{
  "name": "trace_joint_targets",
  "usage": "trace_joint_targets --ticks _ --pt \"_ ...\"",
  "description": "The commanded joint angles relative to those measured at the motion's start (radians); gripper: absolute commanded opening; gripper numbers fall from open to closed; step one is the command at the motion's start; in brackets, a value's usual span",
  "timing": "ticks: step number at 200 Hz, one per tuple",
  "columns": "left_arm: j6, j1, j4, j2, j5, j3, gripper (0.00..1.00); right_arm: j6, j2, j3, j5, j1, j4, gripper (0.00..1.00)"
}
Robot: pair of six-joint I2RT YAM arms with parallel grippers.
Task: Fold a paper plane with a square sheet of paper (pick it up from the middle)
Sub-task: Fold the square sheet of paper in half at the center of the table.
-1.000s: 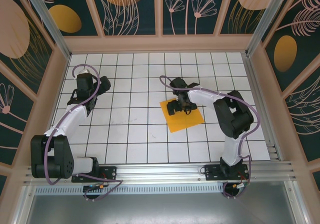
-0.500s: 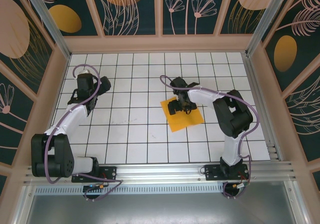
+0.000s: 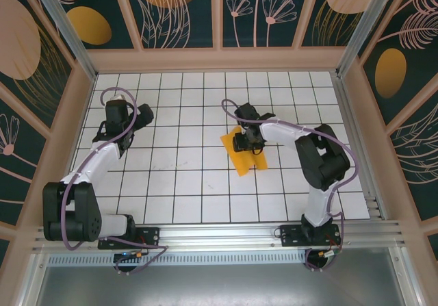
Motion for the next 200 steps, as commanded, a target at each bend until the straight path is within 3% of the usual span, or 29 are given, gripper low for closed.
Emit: trace_joint_targets --ticks 1,29,67,111,158,200 --pt "-0.042 0.006 0.016 0.014 0.114 -0.004 0.98 0.096 -0.103 -0.016 -0.127 -0.009 0.144 0.41" --pt "-0.107 0.006 0.096 0.015 0.246 -0.054 0.93 0.212 -0.167 -0.088 -0.311 -0.015 0.368 0.29" --pt "-0.180 -0.004 0.212 0.024 0.381 -0.119 0.83 0.317 -0.165 -0.151 -0.412 -0.024 0.552 0.27" --pt "-0.217 -0.090 0.270 0.043 0.398 -0.158 0.78 0.332 -0.111 -0.205 -0.462 -0.069 0.609 0.26" --pt "-0.319 -0.194 0.427 0.130 0.450 -0.189 0.62 0.341 -0.068 -0.241 -0.475 -0.099 0.626 0.24" --pt "-0.349 -0.280 0.474 0.209 0.438 -0.158 0.54 0.355 -0.038 -0.255 -0.446 -0.119 0.621 0.22"
